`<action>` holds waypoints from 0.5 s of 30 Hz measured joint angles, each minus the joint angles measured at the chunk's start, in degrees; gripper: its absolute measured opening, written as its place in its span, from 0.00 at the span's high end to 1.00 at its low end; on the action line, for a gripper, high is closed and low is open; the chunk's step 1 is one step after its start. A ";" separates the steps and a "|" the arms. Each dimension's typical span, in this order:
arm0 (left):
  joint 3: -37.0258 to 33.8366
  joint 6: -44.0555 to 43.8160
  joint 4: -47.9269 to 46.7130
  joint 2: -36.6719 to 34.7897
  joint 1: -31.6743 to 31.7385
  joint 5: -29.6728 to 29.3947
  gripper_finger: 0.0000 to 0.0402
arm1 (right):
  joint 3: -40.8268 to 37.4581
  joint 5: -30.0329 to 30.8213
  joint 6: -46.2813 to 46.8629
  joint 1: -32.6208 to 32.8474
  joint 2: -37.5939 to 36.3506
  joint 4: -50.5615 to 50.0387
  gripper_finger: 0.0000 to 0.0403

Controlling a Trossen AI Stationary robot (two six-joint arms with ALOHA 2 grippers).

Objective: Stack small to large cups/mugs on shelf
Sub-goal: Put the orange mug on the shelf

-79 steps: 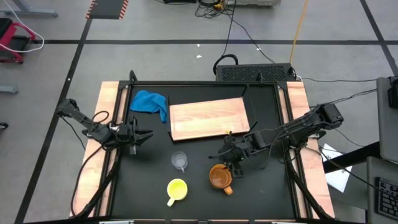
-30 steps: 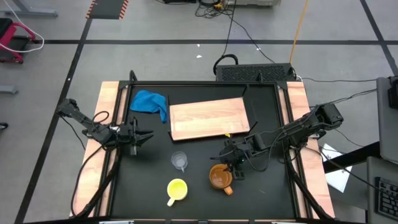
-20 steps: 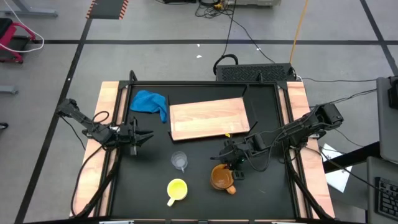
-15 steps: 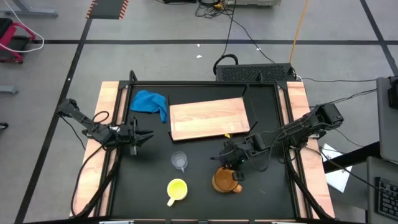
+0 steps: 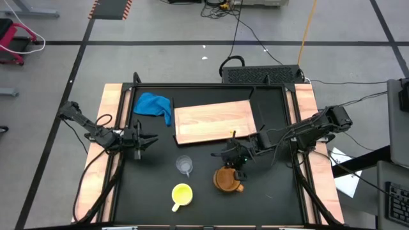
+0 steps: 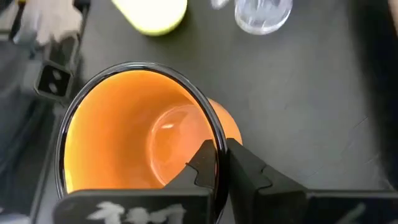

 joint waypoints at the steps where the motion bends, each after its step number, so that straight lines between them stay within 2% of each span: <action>1: 0.00 0.02 -0.01 -0.02 0.00 0.01 0.80 | 0.94 -0.30 0.01 -0.53 0.00 -0.67 0.98; 9: 0.00 0.06 0.00 0.00 0.00 -0.02 0.80 | 6.36 -1.46 -0.91 -4.78 0.00 -4.40 0.98; 15: 0.00 1.15 0.03 -0.02 0.00 -0.02 0.80 | 9.78 -5.78 -1.29 -8.82 0.00 -4.83 0.98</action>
